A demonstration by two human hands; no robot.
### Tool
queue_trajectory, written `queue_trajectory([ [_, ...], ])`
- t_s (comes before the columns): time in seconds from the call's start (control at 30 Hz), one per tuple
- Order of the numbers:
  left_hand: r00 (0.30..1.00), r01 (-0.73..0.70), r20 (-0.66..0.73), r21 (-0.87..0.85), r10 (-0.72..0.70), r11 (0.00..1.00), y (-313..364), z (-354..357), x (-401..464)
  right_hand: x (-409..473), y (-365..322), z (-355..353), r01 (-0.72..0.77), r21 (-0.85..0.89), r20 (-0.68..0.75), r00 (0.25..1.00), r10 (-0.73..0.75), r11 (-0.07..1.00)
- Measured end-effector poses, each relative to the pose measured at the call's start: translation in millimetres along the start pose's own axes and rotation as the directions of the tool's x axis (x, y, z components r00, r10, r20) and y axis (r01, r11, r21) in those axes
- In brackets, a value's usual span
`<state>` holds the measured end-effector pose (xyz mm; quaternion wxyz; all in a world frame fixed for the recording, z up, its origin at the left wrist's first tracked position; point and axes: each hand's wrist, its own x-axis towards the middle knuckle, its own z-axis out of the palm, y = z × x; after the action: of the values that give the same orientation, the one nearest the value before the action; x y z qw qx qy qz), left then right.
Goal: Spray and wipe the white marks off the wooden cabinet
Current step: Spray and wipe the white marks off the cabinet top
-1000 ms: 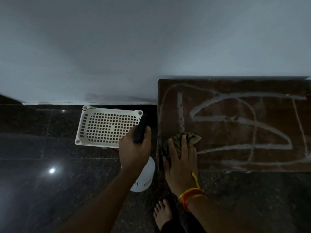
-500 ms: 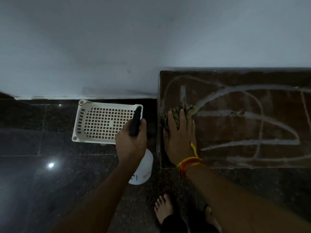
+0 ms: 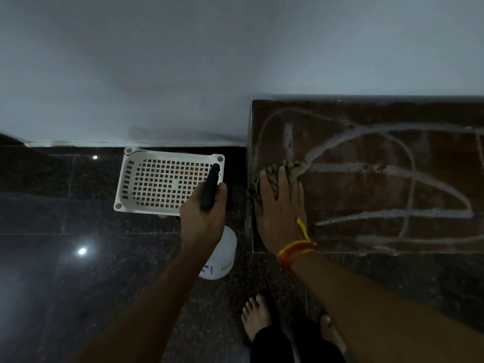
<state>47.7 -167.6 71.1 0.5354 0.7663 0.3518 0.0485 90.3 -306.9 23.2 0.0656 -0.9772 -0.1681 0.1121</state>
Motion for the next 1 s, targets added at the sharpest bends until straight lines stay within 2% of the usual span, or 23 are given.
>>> queue_trajectory([
  [0.1, 1.0, 0.022, 0.004, -0.018, -0.022, 1.0, 3.8, -0.3, -1.6, -4.2, -0.9, 1.2, -0.006, 0.019, -0.01, 1.0, 0.006, 1.0],
  [0.3, 0.998, 0.054, -0.033, -0.053, -0.056, 0.997, 16.0, -0.8, 3.5, -67.8, -1.0, 6.3, -0.021, -0.016, 0.038, 0.999, 0.022, 1.0],
  [0.4, 0.997, 0.043, -0.056, -0.048, -0.046, 0.998, 20.4, 1.9, 10.3, -51.1, -1.3, 5.3, -0.009, -0.028, 0.03, 1.0, 0.01, 1.0],
  [0.6, 0.998, 0.031, -0.057, -0.027, -0.033, 0.999, 17.8, 8.6, 21.3, 21.2, -5.6, 3.5, -0.02, 0.01, -0.093, 0.995, 0.021, 1.0],
  [0.87, 0.994, 0.053, -0.094, -0.048, -0.057, 0.997, 33.4, 9.6, 33.0, -10.0, -10.3, -1.7, -0.054, 0.008, 0.013, 0.998, 0.054, 0.998],
  [1.0, 0.995, 0.05, -0.087, -0.04, -0.053, 0.998, 30.9, 13.8, 39.9, 20.9, -10.1, -2.2, -0.047, 0.042, -0.021, 0.999, 0.048, 0.998],
])
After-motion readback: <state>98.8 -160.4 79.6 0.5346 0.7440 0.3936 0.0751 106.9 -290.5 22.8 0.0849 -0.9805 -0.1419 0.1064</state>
